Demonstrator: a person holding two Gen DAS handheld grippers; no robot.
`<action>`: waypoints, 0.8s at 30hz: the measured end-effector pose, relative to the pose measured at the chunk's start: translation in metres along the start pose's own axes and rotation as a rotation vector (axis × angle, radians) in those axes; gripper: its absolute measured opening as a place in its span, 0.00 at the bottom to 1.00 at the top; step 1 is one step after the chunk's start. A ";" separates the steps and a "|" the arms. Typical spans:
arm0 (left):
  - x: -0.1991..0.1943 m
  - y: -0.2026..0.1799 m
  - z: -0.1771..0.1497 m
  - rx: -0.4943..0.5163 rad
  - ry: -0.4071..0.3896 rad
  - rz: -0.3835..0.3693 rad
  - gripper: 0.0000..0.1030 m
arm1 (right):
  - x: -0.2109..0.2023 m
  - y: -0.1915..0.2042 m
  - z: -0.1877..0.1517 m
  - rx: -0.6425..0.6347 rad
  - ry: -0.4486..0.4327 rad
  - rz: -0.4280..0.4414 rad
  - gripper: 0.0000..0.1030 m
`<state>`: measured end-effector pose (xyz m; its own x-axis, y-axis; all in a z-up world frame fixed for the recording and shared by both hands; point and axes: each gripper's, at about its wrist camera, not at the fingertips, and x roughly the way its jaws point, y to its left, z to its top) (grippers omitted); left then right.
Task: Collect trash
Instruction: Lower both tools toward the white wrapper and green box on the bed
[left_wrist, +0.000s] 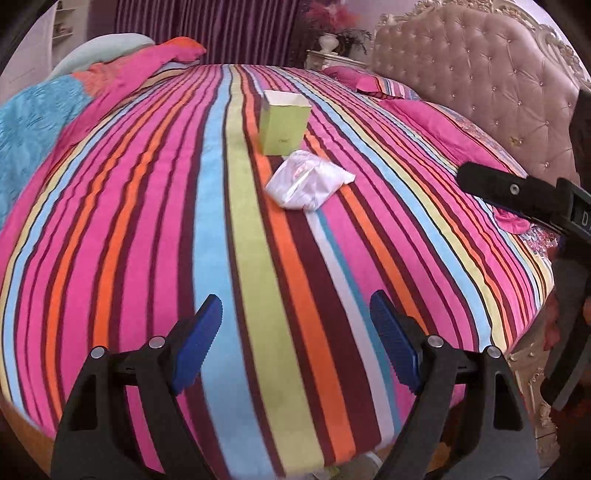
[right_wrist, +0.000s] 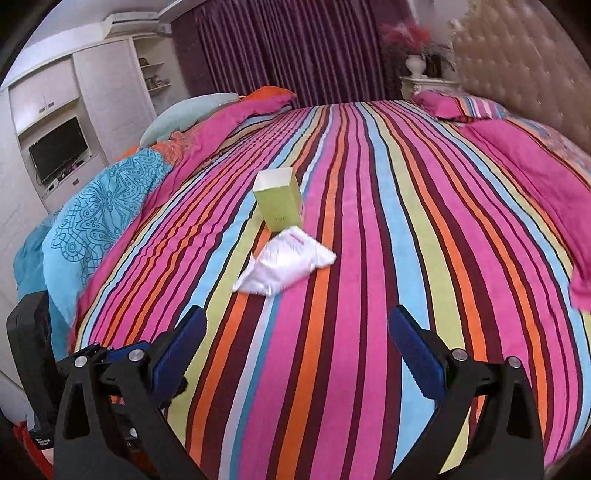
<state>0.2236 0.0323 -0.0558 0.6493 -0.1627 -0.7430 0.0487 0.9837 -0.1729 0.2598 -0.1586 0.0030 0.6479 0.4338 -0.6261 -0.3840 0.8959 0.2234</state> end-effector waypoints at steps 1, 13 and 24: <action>0.006 -0.001 0.005 0.006 0.000 -0.006 0.78 | 0.005 0.000 0.005 -0.012 -0.003 0.003 0.92; 0.054 0.000 0.048 0.072 0.008 -0.032 0.78 | 0.071 0.006 0.053 -0.144 0.029 0.036 0.92; 0.091 0.002 0.072 0.073 0.018 -0.082 0.78 | 0.122 0.016 0.084 -0.232 0.075 0.044 0.93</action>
<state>0.3377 0.0253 -0.0768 0.6271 -0.2432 -0.7400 0.1567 0.9700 -0.1860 0.3881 -0.0834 -0.0070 0.5798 0.4560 -0.6752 -0.5570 0.8267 0.0800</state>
